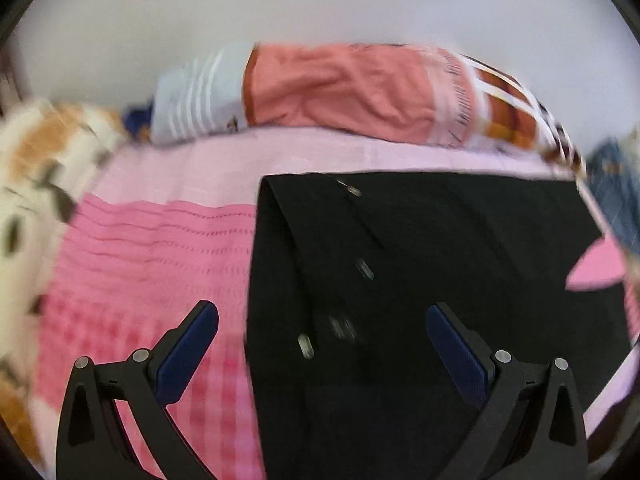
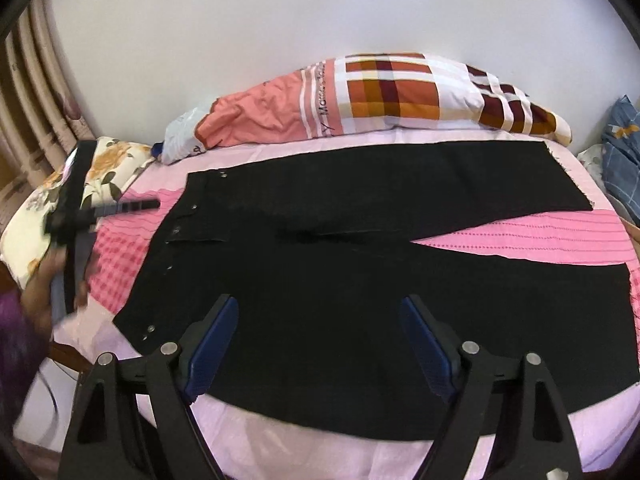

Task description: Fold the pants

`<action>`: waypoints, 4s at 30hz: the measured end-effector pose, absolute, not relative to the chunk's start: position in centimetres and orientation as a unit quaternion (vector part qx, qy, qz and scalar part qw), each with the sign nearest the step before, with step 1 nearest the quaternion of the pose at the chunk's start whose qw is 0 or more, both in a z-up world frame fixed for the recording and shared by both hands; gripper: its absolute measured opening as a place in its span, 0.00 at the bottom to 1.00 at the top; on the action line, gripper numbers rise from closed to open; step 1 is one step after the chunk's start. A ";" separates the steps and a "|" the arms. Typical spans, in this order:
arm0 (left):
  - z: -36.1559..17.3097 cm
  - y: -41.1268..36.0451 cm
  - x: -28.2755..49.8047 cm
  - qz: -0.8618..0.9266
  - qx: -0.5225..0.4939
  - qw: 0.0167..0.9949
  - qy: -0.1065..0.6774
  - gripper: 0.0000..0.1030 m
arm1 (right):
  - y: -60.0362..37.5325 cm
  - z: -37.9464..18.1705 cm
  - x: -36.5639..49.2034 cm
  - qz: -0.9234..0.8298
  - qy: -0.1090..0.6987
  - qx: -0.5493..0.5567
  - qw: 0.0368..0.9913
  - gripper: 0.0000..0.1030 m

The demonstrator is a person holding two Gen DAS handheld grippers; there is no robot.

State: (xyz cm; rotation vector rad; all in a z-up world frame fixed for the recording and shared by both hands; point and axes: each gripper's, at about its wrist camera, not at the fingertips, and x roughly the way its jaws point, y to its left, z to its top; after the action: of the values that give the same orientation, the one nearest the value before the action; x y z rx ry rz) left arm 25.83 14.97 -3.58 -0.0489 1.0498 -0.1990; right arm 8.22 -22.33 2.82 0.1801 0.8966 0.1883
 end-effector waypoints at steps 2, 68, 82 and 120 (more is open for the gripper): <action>-4.7 16.6 29.9 -0.119 -0.056 0.849 0.511 1.00 | -22.5 2.0 9.0 0.084 0.443 0.088 0.888 0.79; -0.6 16.8 9.1 -0.142 -0.163 0.884 0.414 0.16 | -37.6 -5.5 16.7 0.089 0.454 0.423 0.779 0.08; -7.4 20.8 4.4 -0.063 -0.187 0.858 0.475 0.16 | -35.0 -10.1 5.9 0.058 0.476 0.439 0.760 0.08; -7.9 -0.8 6.4 -0.165 -0.011 0.842 0.513 0.80 | -59.2 -11.4 4.7 0.030 0.133 0.682 0.718 0.37</action>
State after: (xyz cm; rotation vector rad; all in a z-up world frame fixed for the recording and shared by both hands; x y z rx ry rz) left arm 6.43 -0.78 -7.86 -0.0242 1.0833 -0.3481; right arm 4.66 -59.16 -11.44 1.5092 0.2939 0.0665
